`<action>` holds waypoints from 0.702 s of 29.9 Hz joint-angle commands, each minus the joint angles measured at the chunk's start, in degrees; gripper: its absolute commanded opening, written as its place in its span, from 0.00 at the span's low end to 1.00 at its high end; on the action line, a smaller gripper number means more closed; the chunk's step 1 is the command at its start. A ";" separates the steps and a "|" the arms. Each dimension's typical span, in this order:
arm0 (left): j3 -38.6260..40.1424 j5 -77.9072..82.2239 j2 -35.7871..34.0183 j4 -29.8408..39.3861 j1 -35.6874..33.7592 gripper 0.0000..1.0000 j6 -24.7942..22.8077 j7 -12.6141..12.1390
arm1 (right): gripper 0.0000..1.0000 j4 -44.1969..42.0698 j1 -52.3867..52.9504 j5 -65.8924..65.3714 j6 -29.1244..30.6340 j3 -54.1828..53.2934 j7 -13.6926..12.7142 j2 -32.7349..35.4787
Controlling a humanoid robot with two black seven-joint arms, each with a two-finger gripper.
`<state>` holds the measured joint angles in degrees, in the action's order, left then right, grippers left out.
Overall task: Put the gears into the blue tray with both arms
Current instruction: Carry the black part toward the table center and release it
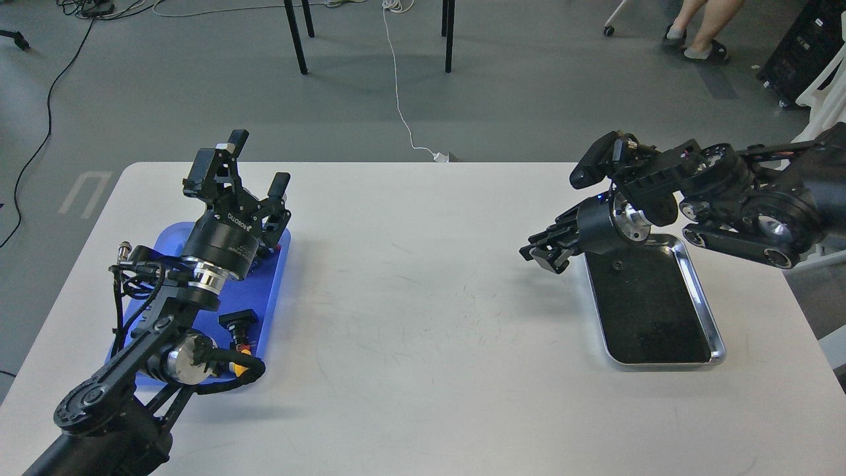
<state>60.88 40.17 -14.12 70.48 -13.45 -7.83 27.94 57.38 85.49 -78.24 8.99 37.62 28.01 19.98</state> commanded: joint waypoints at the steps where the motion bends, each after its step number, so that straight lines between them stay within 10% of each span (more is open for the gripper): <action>1: 0.03 0.00 -0.20 0.00 0.00 0.98 0.01 0.06 | 0.10 -0.33 -0.76 1.25 -1.08 0.18 -0.01 -3.71; 21: 0.91 -0.09 -0.29 0.00 0.35 0.98 0.01 0.06 | 0.11 -7.36 -6.92 4.76 -12.15 7.03 -0.01 -18.75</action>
<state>61.79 40.09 -14.47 70.49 -13.10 -7.82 28.00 50.53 78.95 -73.50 -2.84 43.68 28.00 2.29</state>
